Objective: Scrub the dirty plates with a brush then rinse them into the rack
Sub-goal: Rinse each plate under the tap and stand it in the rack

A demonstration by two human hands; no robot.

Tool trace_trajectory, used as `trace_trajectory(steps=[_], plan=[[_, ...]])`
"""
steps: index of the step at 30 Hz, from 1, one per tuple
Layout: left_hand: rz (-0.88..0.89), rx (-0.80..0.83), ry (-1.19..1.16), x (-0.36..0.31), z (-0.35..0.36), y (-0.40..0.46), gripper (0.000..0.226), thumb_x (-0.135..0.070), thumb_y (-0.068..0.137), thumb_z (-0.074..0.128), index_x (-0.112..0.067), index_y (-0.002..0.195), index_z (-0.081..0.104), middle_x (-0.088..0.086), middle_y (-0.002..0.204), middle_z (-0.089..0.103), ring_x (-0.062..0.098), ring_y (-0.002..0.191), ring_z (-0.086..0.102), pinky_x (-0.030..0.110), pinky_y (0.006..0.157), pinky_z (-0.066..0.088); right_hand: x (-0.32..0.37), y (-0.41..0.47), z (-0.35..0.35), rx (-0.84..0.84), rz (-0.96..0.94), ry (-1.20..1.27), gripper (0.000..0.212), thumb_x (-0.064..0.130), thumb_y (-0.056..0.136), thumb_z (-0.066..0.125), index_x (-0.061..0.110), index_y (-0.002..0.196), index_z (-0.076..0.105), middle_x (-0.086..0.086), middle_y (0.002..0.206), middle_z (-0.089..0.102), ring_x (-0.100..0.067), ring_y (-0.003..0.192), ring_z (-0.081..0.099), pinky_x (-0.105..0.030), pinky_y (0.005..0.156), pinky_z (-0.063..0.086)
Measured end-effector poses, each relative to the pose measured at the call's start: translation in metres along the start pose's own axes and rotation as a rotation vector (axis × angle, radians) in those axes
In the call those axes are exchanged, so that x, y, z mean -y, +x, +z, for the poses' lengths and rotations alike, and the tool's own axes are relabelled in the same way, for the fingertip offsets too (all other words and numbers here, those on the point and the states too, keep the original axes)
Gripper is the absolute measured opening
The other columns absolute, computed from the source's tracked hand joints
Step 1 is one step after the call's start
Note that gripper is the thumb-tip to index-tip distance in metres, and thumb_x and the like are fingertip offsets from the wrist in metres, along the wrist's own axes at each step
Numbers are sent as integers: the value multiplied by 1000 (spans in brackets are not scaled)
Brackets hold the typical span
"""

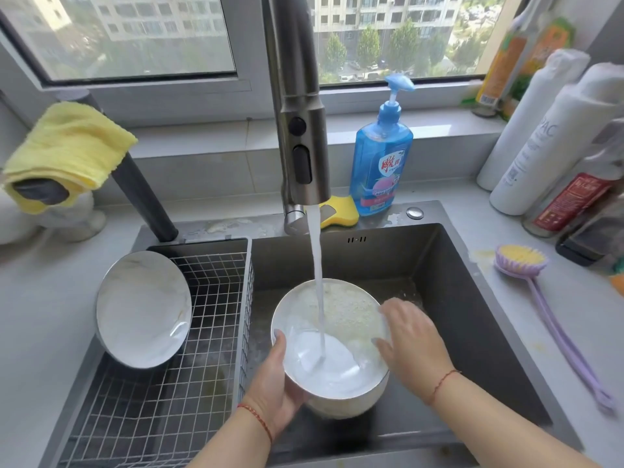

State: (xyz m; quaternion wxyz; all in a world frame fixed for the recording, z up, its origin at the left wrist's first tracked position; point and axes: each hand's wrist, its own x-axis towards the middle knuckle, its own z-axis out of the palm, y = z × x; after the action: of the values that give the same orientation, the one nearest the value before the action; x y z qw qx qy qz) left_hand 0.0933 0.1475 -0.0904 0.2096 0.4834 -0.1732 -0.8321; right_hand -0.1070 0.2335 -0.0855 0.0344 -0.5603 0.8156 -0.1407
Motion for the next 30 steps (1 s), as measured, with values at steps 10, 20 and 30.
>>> trace_trajectory(steps=[10, 20, 30], plan=[[27, 34, 67, -2, 2, -2, 83, -72, 92, 29, -3, 127, 57, 26, 118, 68, 38, 109, 67, 48, 97, 49, 75, -30, -17, 728, -305, 246, 67, 58, 96, 4, 24, 152, 19, 10, 160, 10, 5, 142, -2, -24, 115, -8], [4, 45, 156, 10, 9, -14, 73, -68, 94, 27, -14, 123, 66, 13, 115, 73, 30, 107, 70, 47, 89, 56, 73, 28, 22, 641, -7, 358, 53, 62, 95, 14, 53, 144, -4, 35, 148, -2, 6, 140, -10, -29, 111, -13], [85, -5, 123, 7, -6, -1, 77, -70, 75, 45, -22, 134, 55, 13, 119, 71, 37, 105, 69, 64, 92, 51, 24, -15, -8, 795, -182, -317, 63, 49, 100, 14, 12, 152, 12, -12, 160, 4, -26, 148, -5, -58, 114, -13]])
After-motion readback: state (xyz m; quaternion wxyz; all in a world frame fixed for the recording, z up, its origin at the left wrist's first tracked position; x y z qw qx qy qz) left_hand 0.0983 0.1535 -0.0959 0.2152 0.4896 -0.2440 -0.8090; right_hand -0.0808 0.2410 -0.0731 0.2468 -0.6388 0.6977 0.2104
